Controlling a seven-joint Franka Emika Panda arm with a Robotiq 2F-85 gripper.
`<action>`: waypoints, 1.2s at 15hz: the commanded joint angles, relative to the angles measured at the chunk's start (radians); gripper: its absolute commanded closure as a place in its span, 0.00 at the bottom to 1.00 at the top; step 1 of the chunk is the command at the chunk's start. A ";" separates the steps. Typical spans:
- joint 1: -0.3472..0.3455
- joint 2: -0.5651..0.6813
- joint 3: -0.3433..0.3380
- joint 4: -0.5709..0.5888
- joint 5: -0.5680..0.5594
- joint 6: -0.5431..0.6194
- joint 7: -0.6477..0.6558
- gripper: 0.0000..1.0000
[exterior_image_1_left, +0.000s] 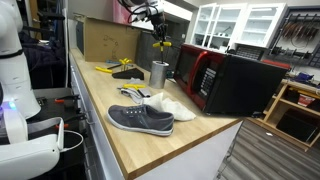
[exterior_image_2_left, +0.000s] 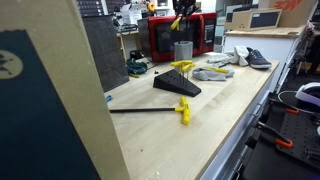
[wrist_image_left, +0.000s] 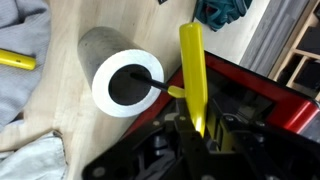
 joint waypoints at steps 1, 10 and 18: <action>-0.002 -0.043 0.008 0.078 -0.036 -0.027 0.005 0.94; 0.008 -0.073 0.048 0.184 0.003 -0.028 0.019 0.94; 0.050 -0.036 0.082 0.160 0.126 0.039 0.092 0.94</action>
